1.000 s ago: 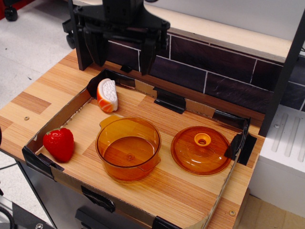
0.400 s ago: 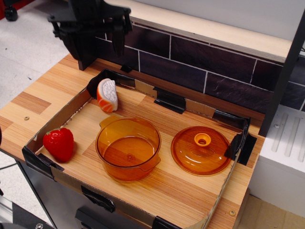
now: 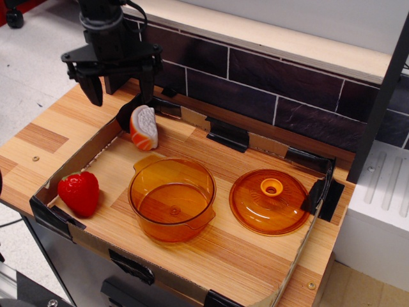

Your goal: Put sushi in pot

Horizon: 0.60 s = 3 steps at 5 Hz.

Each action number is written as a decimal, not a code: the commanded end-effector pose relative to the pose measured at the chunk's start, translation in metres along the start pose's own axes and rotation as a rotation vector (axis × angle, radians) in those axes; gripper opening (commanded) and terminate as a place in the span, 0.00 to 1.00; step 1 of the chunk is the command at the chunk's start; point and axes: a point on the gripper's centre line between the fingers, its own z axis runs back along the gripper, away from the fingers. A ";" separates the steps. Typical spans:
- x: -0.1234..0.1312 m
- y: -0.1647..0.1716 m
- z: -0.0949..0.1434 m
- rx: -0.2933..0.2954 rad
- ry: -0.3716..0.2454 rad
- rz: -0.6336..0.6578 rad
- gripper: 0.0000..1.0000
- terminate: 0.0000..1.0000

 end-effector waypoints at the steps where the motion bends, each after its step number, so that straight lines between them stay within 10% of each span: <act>1: -0.002 -0.006 0.000 -0.015 -0.010 0.015 1.00 0.00; 3: -0.003 -0.007 -0.026 0.047 0.036 0.050 1.00 0.00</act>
